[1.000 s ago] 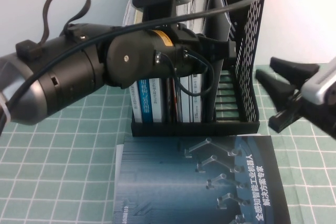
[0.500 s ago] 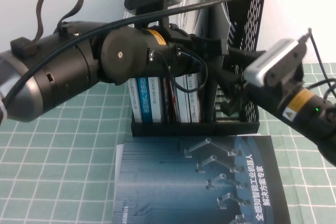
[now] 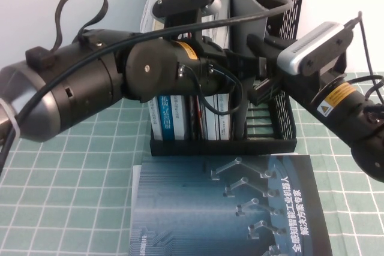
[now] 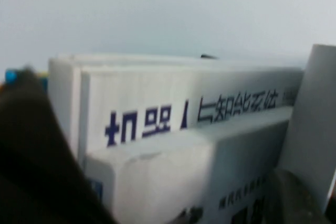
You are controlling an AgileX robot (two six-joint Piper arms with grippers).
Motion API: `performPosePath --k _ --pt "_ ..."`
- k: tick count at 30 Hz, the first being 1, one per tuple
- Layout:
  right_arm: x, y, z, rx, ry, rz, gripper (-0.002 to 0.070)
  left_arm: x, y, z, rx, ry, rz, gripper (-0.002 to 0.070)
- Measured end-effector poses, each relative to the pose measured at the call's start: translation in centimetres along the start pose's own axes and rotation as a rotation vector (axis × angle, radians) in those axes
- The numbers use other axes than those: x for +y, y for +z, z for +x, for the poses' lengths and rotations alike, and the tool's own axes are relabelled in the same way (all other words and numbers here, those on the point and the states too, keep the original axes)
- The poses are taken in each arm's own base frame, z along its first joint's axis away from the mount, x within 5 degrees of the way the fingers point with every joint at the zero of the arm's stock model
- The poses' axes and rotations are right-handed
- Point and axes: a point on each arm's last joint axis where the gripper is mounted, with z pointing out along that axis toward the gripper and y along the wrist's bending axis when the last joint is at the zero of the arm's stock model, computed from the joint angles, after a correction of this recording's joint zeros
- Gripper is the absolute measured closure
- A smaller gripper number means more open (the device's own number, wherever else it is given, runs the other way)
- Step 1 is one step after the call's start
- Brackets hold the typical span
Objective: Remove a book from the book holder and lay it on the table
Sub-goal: Pick up the right side book from the book shelf, then place the picked book on the book
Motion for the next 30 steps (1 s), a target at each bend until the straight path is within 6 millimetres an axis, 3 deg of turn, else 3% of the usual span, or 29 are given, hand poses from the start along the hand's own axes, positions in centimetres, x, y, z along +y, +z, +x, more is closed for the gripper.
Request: performPosePath --k 3,6,12,14,20,23,30 --pt "-0.2 -0.1 -1.2 -0.058 -0.004 0.015 0.0662 -0.5 -0.5 0.0 -0.001 0.017 0.009 0.0678" --pt "-0.6 -0.6 -3.5 -0.119 -0.008 0.044 0.0664 -1.4 -2.3 -0.5 -0.028 0.062 0.036 0.0677" --pt "-1.1 -2.6 -10.0 -0.279 -0.126 0.096 0.0669 -3.7 -9.6 -2.8 -0.166 0.195 0.105 0.0678" --pt "-1.2 -3.6 -11.9 -0.243 -0.186 0.104 0.0670 -4.1 -12.7 -3.2 -0.211 0.238 0.112 0.0678" --pt "-0.9 -7.4 -15.7 -0.022 -0.470 0.074 0.0670 -4.1 -19.3 -2.8 -0.238 0.334 0.082 0.0678" --pt "-0.9 -9.7 -17.2 0.080 -0.572 0.063 0.0670 -3.6 -21.9 -2.0 -0.199 0.365 0.048 0.0678" --pt "-0.1 -13.4 -19.5 0.162 -0.561 0.071 0.0671 -3.0 -26.4 -0.7 -0.188 0.395 0.016 0.0678"
